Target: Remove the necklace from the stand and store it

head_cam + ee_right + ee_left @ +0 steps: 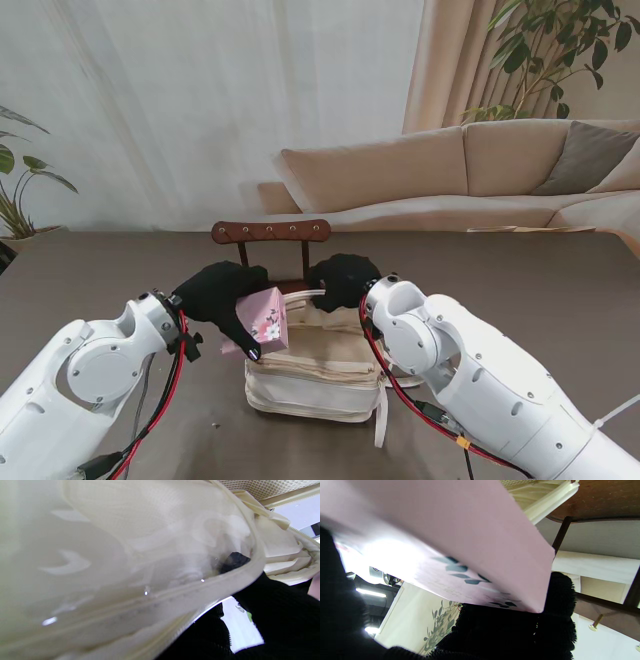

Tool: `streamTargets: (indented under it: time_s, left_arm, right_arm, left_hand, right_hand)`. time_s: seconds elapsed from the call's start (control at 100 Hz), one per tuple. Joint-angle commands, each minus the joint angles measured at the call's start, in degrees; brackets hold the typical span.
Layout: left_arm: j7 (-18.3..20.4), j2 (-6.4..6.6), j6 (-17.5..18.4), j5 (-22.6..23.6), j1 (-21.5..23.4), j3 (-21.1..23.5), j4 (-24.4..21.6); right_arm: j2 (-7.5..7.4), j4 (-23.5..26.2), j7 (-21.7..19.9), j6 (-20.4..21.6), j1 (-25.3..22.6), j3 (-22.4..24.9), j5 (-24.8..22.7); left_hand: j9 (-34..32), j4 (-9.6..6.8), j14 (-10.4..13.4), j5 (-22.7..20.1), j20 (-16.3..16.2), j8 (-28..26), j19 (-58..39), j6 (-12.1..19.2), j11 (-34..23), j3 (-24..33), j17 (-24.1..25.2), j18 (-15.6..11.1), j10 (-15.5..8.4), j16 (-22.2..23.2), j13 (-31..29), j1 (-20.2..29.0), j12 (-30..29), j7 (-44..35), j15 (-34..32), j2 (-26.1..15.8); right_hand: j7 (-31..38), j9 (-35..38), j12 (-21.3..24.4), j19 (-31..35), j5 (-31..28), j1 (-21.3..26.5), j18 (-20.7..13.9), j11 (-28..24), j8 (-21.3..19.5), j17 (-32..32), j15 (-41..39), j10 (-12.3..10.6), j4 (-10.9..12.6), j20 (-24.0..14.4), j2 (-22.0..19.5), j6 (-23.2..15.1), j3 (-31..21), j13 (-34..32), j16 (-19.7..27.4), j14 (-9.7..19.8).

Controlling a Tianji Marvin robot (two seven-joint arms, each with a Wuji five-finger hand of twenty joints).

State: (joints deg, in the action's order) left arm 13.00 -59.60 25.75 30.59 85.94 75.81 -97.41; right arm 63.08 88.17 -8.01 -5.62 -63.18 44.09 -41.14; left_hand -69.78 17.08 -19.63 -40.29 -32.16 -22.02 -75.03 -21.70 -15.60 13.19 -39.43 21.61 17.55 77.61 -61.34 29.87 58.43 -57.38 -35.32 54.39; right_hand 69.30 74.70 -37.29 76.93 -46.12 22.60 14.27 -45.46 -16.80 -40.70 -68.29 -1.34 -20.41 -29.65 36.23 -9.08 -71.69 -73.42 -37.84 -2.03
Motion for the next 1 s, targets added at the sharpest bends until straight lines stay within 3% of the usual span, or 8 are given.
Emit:
streamTargets:
  time_s: [0.0,0.17,0.55,0.75,0.99]
  left_arm:
    - [1.03,-0.36,0.13,-0.36,-0.52,-0.59,0.36]
    - [0.8,-0.46,0.6,-1.09,-1.92,-2.5,1.45]
    - [1.66,-0.41,0.73,-2.84,-4.09,-6.1,2.96]
    - [1.86,-0.32,0.42,-2.34,-3.01,-5.72,1.56]
    - [2.01,-0.2,-0.34,-1.0,-0.76,-3.6,-1.25]
  right_arm:
    - [0.41,0.06,-0.17,-1.26,0.03,-0.19,-0.4]
    - [0.91,-0.3,2.41,-4.18,0.01,-0.89,-2.4]
    - [0.96,3.02,2.13,-7.89,-1.09,0.0,-3.06]
    - [1.14,3.09,1.89,-10.42,-0.34,-1.33,-3.4]
    - [0.49,2.69,-0.83,-9.35,-0.15,-1.68,-2.97]
  left_hand:
    - [-2.53,-6.08,4.35,-4.03,-0.03,-3.53,1.65,7.79,-2.04,40.02,-0.26,-1.85,-3.34,1.92,-5.43,28.56,1.46,-24.47,-11.87,-8.58]
    - [-2.5,-6.08,4.44,-3.97,-0.03,-3.55,1.63,7.96,-2.03,40.0,-0.29,-1.96,-3.5,1.92,-5.42,28.5,1.46,-24.48,-11.87,-8.63]
    - [-2.39,-6.11,4.46,-3.95,-0.04,-3.54,1.63,7.84,-1.98,39.86,-0.24,-1.84,-3.48,1.92,-5.42,28.57,1.46,-24.42,-11.87,-8.75]
    - [-2.4,-6.13,4.46,-3.91,-0.04,-3.55,1.64,7.9,-1.98,39.83,-0.23,-1.85,-3.44,1.92,-5.42,28.59,1.45,-24.42,-11.87,-8.7]
    - [-2.42,-6.16,4.46,-3.95,-0.05,-3.56,1.63,7.9,-1.99,39.82,-0.23,-1.81,-3.4,1.92,-5.42,28.62,1.46,-24.43,-11.87,-8.67]
  right_hand:
    - [0.75,2.6,-0.88,3.26,-0.75,2.96,2.54,-1.08,-1.11,-9.63,-2.72,1.57,-0.08,-2.05,-1.16,0.22,-2.25,-2.07,-0.91,1.21]
    - [0.77,3.09,-0.89,3.43,-0.96,3.37,3.62,-1.31,-1.11,-11.12,-3.7,2.13,-0.05,-1.98,-0.76,1.33,-2.47,-2.14,-1.34,1.12]
    - [0.96,4.38,-0.74,3.69,-1.26,3.68,4.25,-1.55,-1.1,-13.25,-5.74,2.61,-0.14,-1.72,-0.41,2.38,-2.84,-2.08,-2.3,1.38]
    - [0.9,4.65,-0.66,3.68,-1.41,3.62,4.33,-1.41,-1.01,-13.4,-5.94,2.63,-0.18,-1.62,-0.41,2.53,-2.92,-2.03,-2.43,1.27]
    - [0.72,4.59,-0.66,3.59,-1.39,3.29,4.16,-1.27,-1.0,-13.11,-5.8,2.4,-0.23,-1.55,-0.92,2.1,-2.57,-2.02,-2.38,1.28]
